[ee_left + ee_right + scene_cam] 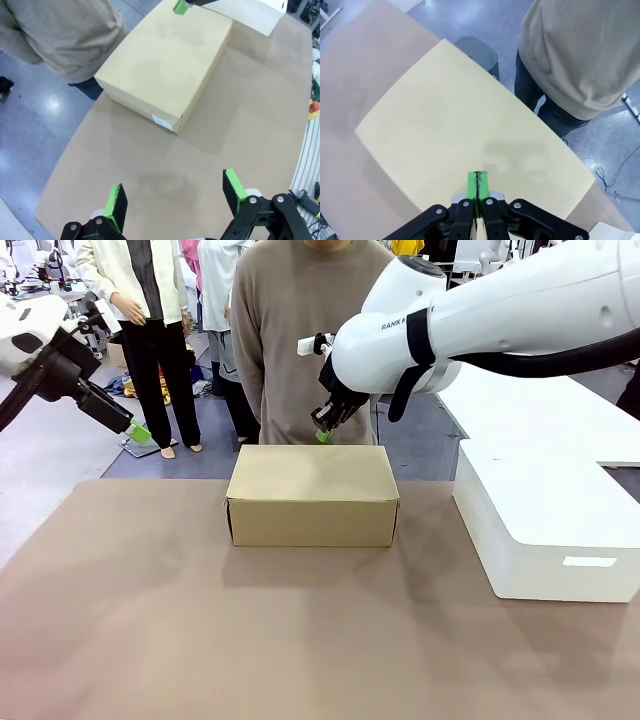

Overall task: Pack the shoes into the box.
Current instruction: Press down on the lid of the Shoes Box.

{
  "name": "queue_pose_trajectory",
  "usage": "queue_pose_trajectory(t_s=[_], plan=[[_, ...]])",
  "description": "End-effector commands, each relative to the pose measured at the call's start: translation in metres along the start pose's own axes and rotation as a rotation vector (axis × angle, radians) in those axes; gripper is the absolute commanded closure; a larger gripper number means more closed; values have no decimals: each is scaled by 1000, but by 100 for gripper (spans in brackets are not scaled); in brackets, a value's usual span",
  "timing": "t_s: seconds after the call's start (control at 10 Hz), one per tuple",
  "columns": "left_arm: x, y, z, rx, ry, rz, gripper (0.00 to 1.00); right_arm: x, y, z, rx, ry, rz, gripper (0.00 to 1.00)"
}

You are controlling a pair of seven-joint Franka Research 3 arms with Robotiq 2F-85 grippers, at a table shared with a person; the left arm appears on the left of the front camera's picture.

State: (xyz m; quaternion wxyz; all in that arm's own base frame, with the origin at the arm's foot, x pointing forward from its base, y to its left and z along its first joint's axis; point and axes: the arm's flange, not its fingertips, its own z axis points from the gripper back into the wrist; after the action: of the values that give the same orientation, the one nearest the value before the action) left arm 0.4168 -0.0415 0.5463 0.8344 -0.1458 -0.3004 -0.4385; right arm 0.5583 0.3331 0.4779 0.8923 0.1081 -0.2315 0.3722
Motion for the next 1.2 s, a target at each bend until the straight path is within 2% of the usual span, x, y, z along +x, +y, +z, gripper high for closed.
queue_pose_trajectory(t_s=[0.0, 0.4, 0.8, 1.1], plan=[[0, 2, 1, 3, 5, 6, 0, -29, 2, 18, 40, -6, 32, 100], [0, 2, 1, 3, 5, 6, 0, -64, 17, 72, 91, -1, 115, 100], [0, 2, 1, 3, 5, 6, 0, -113, 33, 123, 122, 106, 225, 100], [0, 2, 1, 3, 5, 6, 0, -147, 38, 149, 4, 188, 231, 100]])
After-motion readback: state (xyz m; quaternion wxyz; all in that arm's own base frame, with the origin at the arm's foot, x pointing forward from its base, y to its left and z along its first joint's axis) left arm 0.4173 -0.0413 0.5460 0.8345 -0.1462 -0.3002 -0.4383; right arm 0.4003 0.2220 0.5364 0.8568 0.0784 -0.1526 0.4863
